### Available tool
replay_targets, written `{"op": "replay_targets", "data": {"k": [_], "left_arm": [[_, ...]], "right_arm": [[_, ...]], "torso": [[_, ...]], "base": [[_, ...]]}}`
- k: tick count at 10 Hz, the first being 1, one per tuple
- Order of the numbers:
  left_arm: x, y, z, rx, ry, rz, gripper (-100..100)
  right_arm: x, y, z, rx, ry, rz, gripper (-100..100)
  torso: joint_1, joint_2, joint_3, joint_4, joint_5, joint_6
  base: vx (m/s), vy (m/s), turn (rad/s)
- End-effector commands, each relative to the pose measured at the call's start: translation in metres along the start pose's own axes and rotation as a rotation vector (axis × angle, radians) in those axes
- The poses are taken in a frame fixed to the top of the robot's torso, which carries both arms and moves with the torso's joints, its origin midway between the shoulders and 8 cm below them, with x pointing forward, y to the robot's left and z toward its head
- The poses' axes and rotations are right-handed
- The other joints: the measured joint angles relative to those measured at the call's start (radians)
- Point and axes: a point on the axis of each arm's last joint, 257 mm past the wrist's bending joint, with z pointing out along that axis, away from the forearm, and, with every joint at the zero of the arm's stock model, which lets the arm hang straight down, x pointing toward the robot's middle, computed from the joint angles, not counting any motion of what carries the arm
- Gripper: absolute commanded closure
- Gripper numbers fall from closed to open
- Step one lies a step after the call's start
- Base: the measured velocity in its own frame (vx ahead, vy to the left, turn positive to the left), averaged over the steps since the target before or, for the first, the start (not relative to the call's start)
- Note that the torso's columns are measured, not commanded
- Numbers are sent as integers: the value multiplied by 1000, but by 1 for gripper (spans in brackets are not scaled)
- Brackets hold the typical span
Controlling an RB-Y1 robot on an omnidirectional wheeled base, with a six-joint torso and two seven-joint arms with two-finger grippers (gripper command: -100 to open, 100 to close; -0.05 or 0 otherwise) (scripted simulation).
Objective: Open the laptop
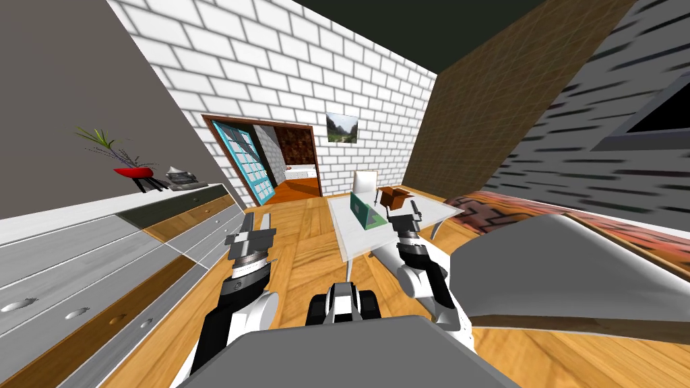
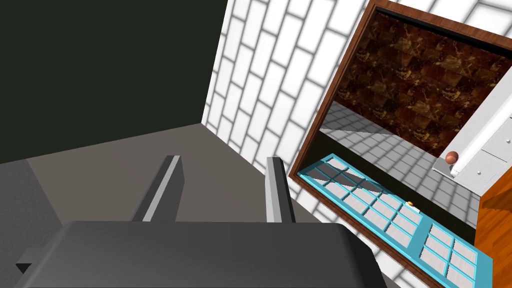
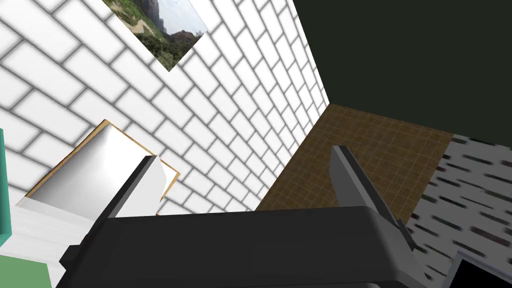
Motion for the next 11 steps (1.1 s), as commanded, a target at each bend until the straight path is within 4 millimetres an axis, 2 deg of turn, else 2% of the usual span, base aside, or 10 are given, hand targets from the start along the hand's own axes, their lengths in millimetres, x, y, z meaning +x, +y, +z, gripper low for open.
{"op": "replay_targets", "data": {"k": [1,2,4,5,7,8,9,10,11], "left_arm": [[0,0,0,0,0,0,0],[0,0,0,0,0,0,0],[0,0,0,0,0,0,0],[0,0,0,0,0,0,0],[0,0,0,0,0,0,0],[0,0,0,0,0,0,0],[0,0,0,0,0,0,0],[0,0,0,0,0,0,0],[0,0,0,0,0,0,0]], "right_arm": [[-12,-18,2,27,-43,163,-100],[-12,-18,2,25,-46,183,-100],[-23,-38,3,55,-89,325,-100],[-24,-37,3,52,-94,349,-100],[-35,-61,3,83,-142,491,-100],[-36,-60,3,80,-148,519,-100],[-42,-73,2,95,-177,600,-100],[-42,-73,2,94,-177,603,-100],[-47,-87,1,109,-209,687,-100]], "torso": [[0,0,0,0,0,0],[0,0,0,0,0,0],[0,0,0,0,0,0],[0,0,0,0,0,0],[0,0,0,0,0,0],[0,0,0,0,0,0],[0,0,0,0,0,0],[0,0,0,0,0,0],[1,0,0,0,0,0]], "base": [[19,-46,90],[16,-42,28],[13,-49,73],[11,-41,28],[9,-48,74],[16,-45,35],[16,-49,38],[9,-36,37],[11,-37,51]]}}
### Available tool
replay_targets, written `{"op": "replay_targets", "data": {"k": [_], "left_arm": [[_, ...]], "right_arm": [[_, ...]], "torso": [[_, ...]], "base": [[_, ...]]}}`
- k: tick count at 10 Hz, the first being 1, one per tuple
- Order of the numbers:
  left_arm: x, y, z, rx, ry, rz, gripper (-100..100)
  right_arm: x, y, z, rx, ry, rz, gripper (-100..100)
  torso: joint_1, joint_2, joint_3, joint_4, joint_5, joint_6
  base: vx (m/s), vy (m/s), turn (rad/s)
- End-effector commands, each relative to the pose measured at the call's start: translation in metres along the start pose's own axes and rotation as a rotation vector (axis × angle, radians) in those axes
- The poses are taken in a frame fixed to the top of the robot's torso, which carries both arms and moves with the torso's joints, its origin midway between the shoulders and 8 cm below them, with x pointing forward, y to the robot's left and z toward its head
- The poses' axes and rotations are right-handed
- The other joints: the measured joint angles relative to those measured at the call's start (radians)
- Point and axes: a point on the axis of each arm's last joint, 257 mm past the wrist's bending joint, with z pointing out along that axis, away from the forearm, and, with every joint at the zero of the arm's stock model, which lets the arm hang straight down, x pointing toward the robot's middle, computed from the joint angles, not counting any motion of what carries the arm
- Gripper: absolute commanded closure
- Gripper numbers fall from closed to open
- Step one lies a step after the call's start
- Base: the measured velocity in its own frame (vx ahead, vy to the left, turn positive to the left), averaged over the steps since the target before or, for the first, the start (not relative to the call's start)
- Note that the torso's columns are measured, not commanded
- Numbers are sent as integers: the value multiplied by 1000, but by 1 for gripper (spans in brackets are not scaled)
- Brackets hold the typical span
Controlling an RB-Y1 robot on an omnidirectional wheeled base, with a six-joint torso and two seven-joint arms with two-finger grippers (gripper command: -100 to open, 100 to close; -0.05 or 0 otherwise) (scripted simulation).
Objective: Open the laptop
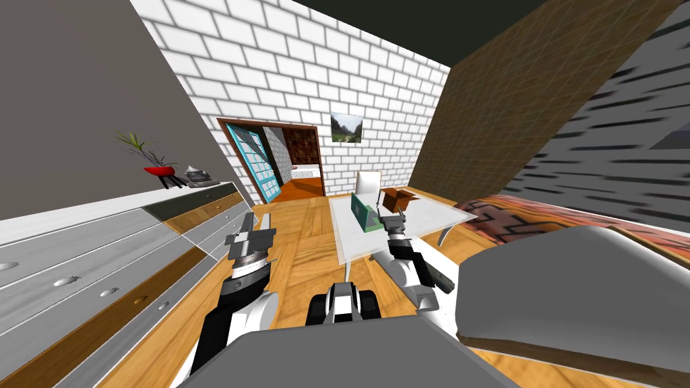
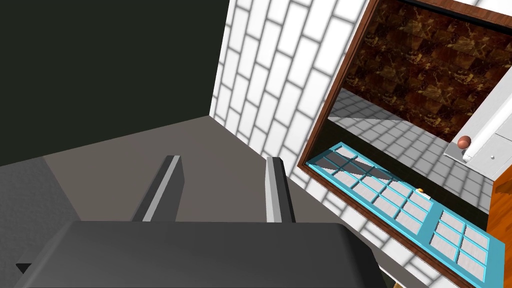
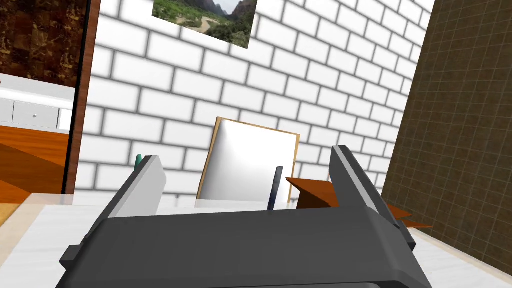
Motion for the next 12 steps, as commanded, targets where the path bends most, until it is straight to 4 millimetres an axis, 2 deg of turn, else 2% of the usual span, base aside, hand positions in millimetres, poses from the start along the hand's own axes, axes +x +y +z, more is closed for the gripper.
{"op": "replay_targets", "data": {"k": [1,2,3,4,6,7,9,10,12], "left_arm": [[0,0,0,0,0,0,0],[0,0,0,0,0,0,0],[0,0,0,0,0,0,0],[0,0,0,0,0,0,0],[0,0,0,0,0,0,0],[0,0,0,0,0,0,0],[0,0,0,0,0,0,0],[0,0,0,0,0,0,0],[0,0,0,0,0,0,0]], "right_arm": [[-26,-18,2,29,-66,159,-100],[-26,-18,2,26,-69,184,-100],[-39,-27,3,38,-103,263,-100],[-39,-27,3,37,-103,267,-100],[-62,-47,3,60,-171,407,-100],[-63,-47,3,57,-173,428,-100],[-84,-67,1,75,-242,558,-100],[-85,-67,1,71,-245,580,-100],[-104,-87,-1,84,-311,705,-100]], "torso": [[0,0,0,0,0,0],[-1,-1,0,0,0,0],[-1,0,0,0,0,0],[0,0,0,0,0,0],[0,0,0,0,0,0],[-1,-1,0,0,0,0],[-1,0,0,0,0,0],[-1,-1,0,0,0,0],[0,0,0,0,0,0]], "base": [[20,-55,99],[13,-42,36],[5,-39,45],[5,-31,30],[7,-42,77],[12,-41,27],[11,-51,64],[10,-43,39],[6,-43,61]]}}
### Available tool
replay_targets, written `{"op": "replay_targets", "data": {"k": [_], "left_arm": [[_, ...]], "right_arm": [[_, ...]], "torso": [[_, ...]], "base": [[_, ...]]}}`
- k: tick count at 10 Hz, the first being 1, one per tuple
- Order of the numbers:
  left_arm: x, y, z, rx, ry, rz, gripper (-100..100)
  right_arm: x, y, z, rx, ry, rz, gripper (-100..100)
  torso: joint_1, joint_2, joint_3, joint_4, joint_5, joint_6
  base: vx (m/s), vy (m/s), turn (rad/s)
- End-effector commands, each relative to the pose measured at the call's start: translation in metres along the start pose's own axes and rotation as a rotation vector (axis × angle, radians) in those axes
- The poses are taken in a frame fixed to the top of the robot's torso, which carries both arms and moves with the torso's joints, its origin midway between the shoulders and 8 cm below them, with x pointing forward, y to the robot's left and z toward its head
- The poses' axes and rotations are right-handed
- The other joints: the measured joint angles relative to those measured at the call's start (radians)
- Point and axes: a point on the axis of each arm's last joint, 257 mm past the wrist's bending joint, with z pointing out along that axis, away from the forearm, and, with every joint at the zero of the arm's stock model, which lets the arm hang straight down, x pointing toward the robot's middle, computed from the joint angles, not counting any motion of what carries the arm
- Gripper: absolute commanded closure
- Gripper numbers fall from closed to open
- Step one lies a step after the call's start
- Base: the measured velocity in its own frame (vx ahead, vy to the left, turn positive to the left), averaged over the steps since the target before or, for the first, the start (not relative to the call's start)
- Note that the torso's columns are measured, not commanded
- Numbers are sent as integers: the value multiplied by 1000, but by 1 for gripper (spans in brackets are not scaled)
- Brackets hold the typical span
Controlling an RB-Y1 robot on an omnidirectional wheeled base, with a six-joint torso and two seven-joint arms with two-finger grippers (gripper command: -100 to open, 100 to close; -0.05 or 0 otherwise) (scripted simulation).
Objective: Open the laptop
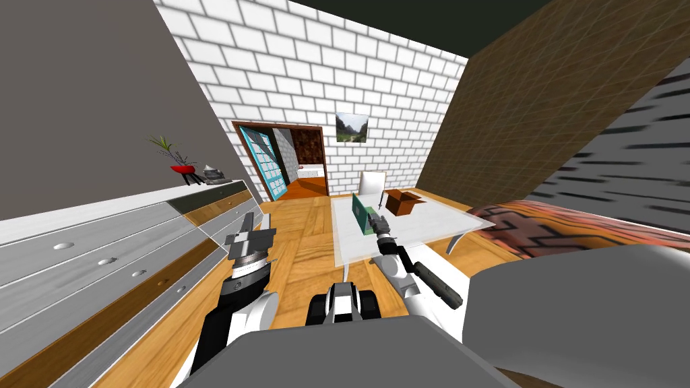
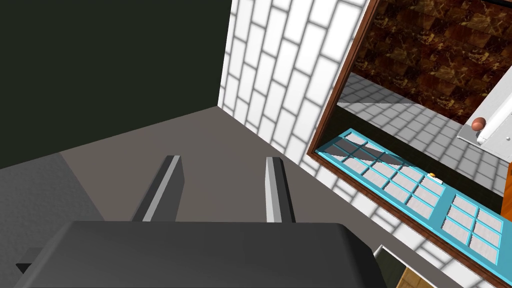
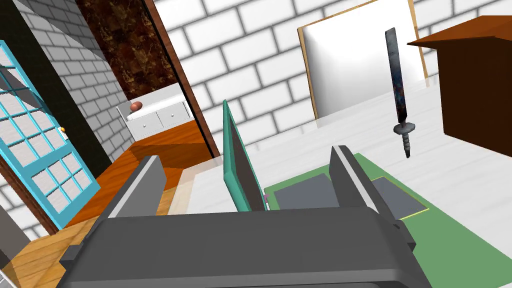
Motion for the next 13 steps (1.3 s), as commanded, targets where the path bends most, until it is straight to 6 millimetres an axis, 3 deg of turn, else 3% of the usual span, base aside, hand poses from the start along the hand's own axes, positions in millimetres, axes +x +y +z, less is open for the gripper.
{"op": "replay_targets", "data": {"k": [1,3,6,12,13], "left_arm": [[0,0,0,0,0,0,0],[0,0,0,0,0,0,0],[0,0,0,0,0,0,0],[0,0,0,0,0,0,0],[0,0,0,0,0,0,0]], "right_arm": [[-21,-3,5,5,-50,112,-100],[-45,-8,8,9,-109,235,-100],[-55,-11,9,9,-136,296,-100],[-97,-21,11,3,-253,546,-100],[-93,-20,12,3,-239,518,-100]], "torso": [[-1,0,0,0,0,0],[0,0,0,0,0,0],[0,-1,0,0,0,0],[-1,-1,0,0,0,0],[0,-1,0,0,0,0]], "base": [[6,-39,24],[3,-42,57],[9,-30,28],[8,-37,47],[6,-20,12]]}}
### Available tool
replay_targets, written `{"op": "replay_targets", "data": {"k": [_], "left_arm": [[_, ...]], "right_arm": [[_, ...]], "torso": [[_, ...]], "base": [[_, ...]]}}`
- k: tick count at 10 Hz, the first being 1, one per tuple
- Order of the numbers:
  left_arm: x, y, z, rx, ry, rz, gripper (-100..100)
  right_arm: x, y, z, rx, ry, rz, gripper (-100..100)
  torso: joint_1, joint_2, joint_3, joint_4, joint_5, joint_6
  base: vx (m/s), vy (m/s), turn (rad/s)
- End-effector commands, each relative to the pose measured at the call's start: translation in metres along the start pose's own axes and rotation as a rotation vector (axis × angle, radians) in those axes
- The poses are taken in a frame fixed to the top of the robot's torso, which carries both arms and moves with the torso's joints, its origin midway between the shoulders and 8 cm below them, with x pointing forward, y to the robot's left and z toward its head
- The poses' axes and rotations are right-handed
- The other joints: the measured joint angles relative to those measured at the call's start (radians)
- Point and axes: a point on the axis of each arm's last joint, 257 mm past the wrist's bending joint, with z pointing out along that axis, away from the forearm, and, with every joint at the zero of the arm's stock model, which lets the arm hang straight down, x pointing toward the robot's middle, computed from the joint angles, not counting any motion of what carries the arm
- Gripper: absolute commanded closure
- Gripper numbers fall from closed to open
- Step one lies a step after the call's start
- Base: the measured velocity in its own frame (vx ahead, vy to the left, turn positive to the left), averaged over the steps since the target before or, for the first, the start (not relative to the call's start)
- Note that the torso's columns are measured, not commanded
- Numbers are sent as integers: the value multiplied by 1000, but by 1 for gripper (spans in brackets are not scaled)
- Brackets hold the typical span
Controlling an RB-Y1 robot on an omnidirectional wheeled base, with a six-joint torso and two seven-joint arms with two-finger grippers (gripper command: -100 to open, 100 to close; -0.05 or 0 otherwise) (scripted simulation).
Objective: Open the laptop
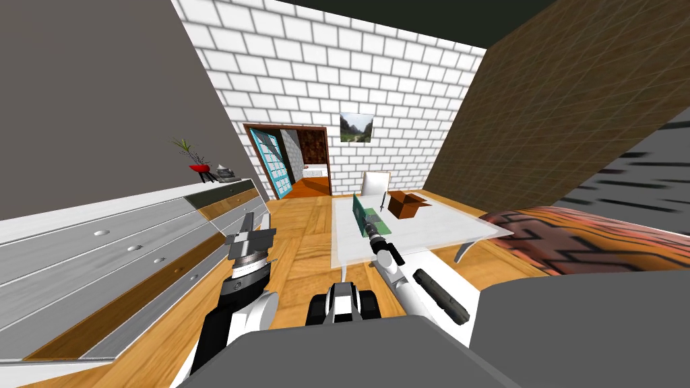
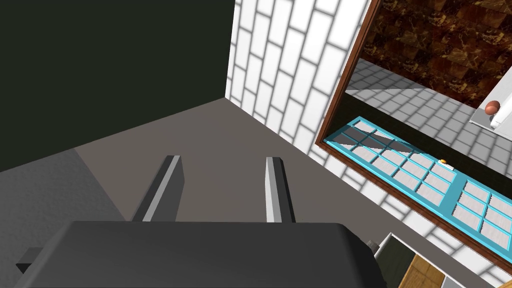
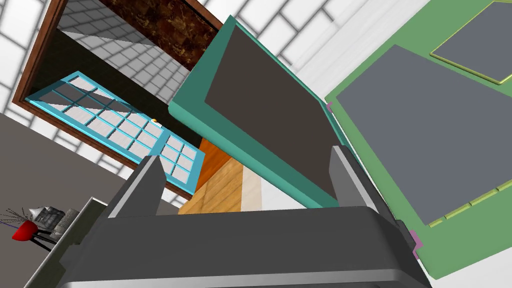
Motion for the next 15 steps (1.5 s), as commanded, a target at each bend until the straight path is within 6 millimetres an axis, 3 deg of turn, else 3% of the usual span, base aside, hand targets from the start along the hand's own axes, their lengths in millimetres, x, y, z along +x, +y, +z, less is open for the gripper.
{"op": "replay_targets", "data": {"k": [1,2,3,6,13,15], "left_arm": [[0,0,0,0,0,0,0],[0,0,0,0,0,0,0],[0,0,0,0,0,0,0],[0,0,0,0,0,0,0],[0,0,0,0,0,0,0],[0,0,0,0,0,0,0]], "right_arm": [[4,-1,4,8,-11,8,-100],[3,0,2,3,-4,7,-100],[3,0,2,4,-7,7,100],[-1,-2,-6,-1,1,124,100],[-8,-4,-25,-20,21,401,100],[-17,1,-18,-38,32,420,100]], "torso": [[1,0,0,0,0,0],[3,-3,-1,-1,1,0],[1,-1,-1,0,0,0],[-9,-2,-1,-3,-8,-3],[2,0,0,1,0,-2],[4,2,1,1,1,-1]], "base": [[70,34,-66],[45,24,-18],[7,4,6],[22,-89,16],[28,-105,34],[-6,-64,35]]}}
